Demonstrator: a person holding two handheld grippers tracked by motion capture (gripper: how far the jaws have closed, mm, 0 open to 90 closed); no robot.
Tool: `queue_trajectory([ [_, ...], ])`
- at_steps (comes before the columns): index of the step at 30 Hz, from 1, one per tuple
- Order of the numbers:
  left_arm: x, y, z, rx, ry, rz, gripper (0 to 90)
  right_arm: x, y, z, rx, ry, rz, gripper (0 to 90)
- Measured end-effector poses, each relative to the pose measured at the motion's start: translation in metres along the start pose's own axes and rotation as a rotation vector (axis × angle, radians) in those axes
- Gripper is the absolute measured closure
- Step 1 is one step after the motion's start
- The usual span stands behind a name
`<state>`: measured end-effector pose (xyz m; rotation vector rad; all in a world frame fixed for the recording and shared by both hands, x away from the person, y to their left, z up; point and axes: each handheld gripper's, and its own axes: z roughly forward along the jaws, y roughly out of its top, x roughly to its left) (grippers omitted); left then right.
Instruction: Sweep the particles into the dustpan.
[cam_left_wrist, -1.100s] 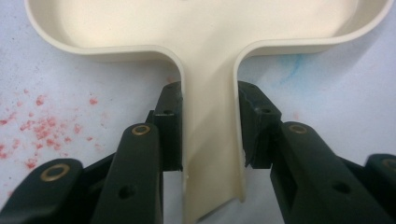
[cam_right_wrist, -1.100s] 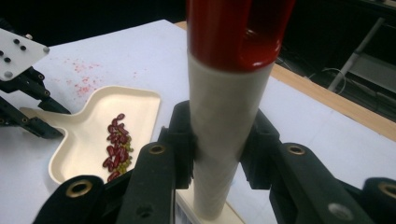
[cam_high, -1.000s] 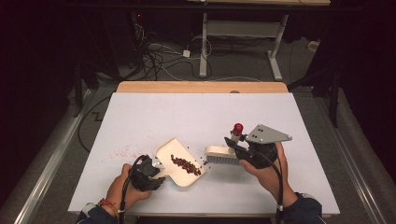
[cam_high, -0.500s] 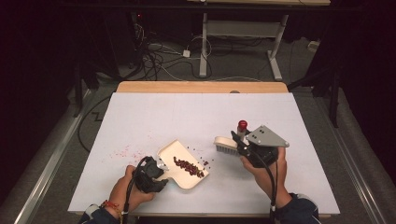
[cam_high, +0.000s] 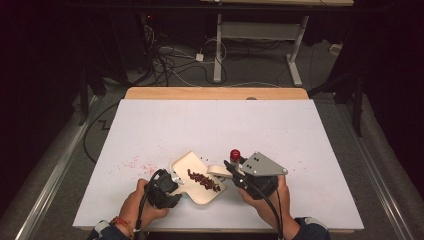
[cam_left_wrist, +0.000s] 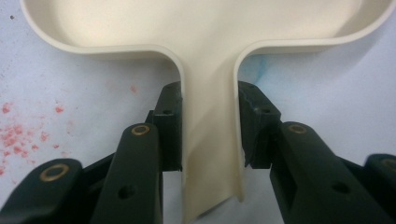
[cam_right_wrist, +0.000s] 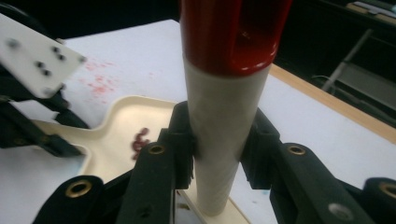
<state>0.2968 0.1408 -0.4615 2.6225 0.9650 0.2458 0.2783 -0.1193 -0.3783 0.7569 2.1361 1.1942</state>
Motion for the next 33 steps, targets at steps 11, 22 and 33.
queue_trajectory([
  [11, 0.001, 0.0, 0.0, -0.001, -0.005, 0.005, 63.6, 0.009, 0.001, -0.002, -0.059, 0.039, 0.029, 69.3],
  [22, 0.0, -0.003, -0.004, 0.013, -0.024, 0.043, 63.7, -0.018, 0.003, -0.026, -0.103, -0.032, 0.035, 69.3],
  [33, -0.002, -0.005, -0.008, 0.007, -0.022, 0.049, 63.7, -0.034, -0.008, -0.034, 0.014, 0.05, 0.028, 69.3],
])
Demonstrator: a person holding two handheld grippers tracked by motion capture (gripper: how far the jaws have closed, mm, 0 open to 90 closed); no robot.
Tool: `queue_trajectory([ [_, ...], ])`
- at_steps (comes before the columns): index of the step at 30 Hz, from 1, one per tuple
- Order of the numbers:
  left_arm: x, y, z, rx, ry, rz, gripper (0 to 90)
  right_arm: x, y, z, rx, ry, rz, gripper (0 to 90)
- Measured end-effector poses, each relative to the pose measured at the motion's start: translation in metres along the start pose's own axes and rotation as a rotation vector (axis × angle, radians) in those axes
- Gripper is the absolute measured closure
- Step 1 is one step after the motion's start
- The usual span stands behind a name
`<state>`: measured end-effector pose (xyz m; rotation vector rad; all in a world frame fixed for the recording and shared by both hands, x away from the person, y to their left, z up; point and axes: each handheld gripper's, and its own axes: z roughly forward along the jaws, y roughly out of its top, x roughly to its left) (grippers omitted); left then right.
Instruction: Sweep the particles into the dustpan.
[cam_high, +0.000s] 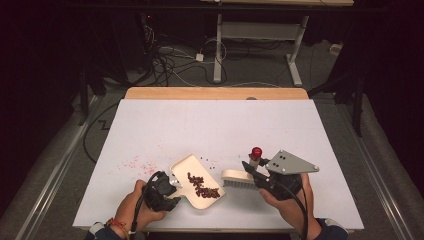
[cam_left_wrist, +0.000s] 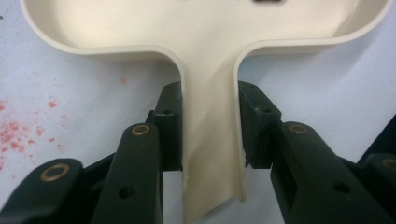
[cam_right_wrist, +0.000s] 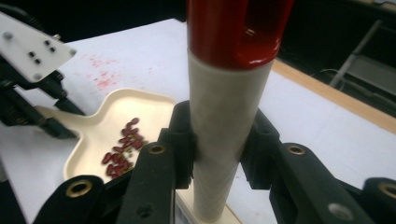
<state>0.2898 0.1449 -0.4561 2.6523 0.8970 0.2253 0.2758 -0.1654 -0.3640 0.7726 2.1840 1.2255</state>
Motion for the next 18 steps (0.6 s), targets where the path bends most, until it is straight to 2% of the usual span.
queue_trajectory([
  [6, 0.0, 0.0, 0.002, 0.003, 0.0, 0.003, 63.6, 0.013, 0.002, 0.008, -0.01, 0.044, -0.018, 69.3],
  [10, 0.001, 0.0, 0.003, 0.003, -0.002, 0.002, 63.6, 0.011, 0.005, 0.005, -0.064, 0.083, 0.016, 69.3],
  [13, 0.001, 0.0, 0.003, 0.005, -0.002, 0.002, 63.6, 0.007, 0.006, -0.003, -0.095, 0.051, 0.02, 69.3],
  [18, 0.002, 0.0, 0.004, 0.006, -0.004, 0.001, 63.7, -0.003, 0.006, -0.007, -0.1, 0.023, 0.033, 69.3],
])
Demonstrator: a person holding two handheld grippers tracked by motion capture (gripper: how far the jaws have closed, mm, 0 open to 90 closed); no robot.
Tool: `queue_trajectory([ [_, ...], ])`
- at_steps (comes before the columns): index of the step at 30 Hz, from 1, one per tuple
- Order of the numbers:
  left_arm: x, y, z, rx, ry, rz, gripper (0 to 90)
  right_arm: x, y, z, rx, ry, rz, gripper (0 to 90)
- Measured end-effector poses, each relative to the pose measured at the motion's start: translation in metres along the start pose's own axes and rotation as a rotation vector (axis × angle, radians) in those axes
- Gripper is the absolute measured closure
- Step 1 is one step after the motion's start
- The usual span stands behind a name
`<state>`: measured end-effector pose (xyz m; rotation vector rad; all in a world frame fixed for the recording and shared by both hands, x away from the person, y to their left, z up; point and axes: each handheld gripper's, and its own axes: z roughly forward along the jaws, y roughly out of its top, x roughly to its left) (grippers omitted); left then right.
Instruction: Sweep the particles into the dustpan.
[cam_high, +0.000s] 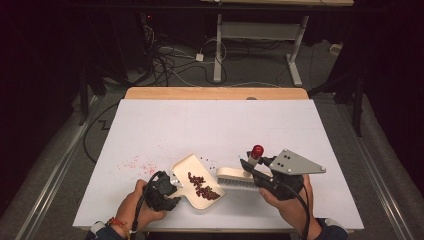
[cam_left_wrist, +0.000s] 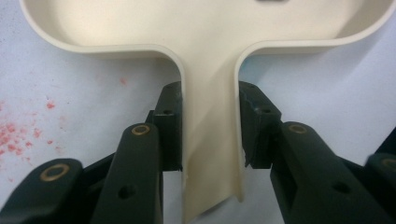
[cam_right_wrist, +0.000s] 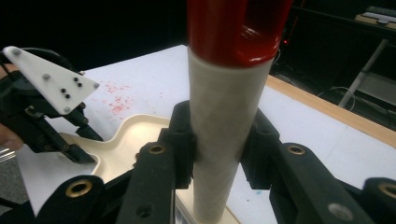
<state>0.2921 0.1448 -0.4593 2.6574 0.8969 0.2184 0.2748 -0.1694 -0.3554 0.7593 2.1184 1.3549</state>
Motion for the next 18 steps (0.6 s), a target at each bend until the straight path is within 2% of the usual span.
queue_trajectory([
  [4, 0.001, 0.0, 0.001, -0.001, -0.009, -0.012, 63.7, -0.007, -0.002, 0.013, -0.004, -0.064, -0.02, 69.2],
  [11, 0.007, -0.002, 0.002, -0.01, -0.033, -0.039, 63.6, -0.028, 0.005, 0.059, -0.043, -0.159, 0.018, 69.3],
  [18, 0.015, -0.003, 0.0, -0.012, -0.034, -0.062, 63.6, -0.032, 0.014, 0.103, -0.04, -0.179, -0.005, 69.3],
])
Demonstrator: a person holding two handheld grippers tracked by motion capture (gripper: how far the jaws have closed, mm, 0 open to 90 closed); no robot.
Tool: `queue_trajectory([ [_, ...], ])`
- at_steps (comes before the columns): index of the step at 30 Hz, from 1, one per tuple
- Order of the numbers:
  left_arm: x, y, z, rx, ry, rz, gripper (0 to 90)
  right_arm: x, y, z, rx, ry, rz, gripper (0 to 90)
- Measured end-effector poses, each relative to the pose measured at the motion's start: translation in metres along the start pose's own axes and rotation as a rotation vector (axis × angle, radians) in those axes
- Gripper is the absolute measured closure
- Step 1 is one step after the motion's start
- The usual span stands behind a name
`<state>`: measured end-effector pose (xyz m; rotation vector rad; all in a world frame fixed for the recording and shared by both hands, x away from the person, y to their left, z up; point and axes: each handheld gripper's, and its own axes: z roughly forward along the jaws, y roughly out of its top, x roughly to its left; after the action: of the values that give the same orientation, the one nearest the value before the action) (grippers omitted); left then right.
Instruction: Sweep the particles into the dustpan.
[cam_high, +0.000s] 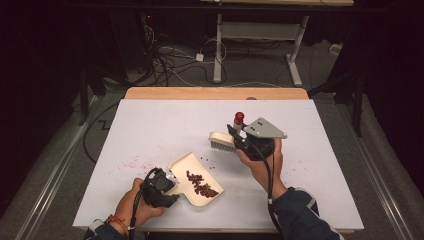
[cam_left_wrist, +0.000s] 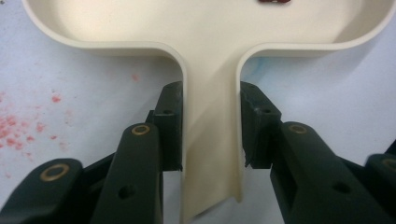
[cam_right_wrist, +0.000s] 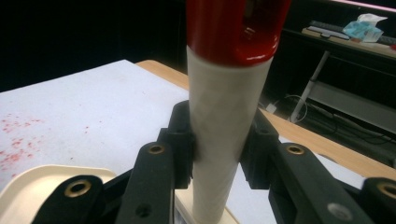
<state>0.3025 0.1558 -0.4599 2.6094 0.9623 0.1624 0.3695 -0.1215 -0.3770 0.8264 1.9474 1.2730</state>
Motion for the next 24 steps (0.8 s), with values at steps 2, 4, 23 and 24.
queue_trajectory([
  [2, 0.003, 0.0, 0.0, 0.0, 0.003, -0.01, 63.7, 0.004, -0.001, 0.009, 0.01, -0.007, -0.014, 69.3],
  [4, 0.006, 0.0, 0.0, 0.001, 0.006, -0.019, 63.6, 0.008, -0.003, 0.015, 0.015, -0.003, -0.023, 69.3],
  [23, 0.012, 0.001, 0.002, 0.003, 0.017, -0.039, 63.7, 0.047, -0.003, -0.018, -0.013, 0.243, 0.0, 69.3],
  [24, 0.012, 0.001, 0.002, 0.006, 0.016, -0.036, 63.7, 0.047, -0.003, -0.02, -0.015, 0.25, 0.005, 69.3],
])
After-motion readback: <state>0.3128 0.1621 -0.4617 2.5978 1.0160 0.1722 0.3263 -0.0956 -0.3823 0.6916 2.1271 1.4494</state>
